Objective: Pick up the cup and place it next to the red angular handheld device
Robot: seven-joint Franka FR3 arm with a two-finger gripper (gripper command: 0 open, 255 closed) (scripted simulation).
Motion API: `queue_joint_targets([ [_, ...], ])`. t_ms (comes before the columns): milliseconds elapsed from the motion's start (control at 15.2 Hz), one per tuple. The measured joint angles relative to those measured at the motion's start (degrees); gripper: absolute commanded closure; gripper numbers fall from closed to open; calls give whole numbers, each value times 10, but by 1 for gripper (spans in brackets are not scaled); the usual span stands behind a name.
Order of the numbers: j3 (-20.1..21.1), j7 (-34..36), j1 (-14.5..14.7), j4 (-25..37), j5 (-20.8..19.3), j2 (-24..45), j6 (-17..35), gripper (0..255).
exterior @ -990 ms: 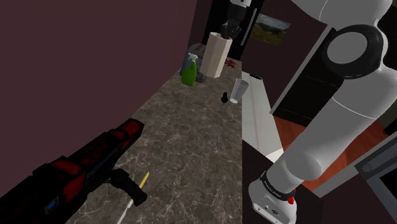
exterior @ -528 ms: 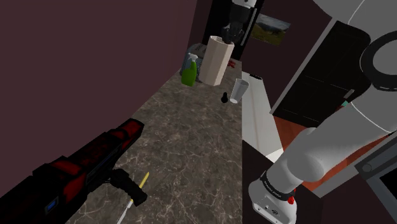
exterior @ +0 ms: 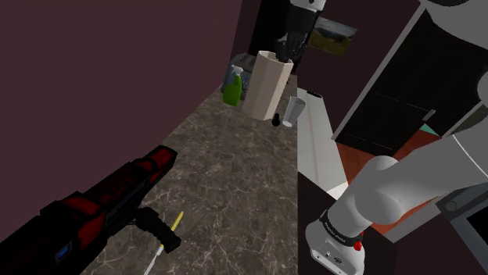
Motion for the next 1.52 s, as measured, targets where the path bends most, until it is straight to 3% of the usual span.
queue_joint_targets([
  [726, 96, 129, 42, -86, 58, -118, -26, 255],
  [1518, 223, 289, 87, -93, 152, -176, -54, 255],
])
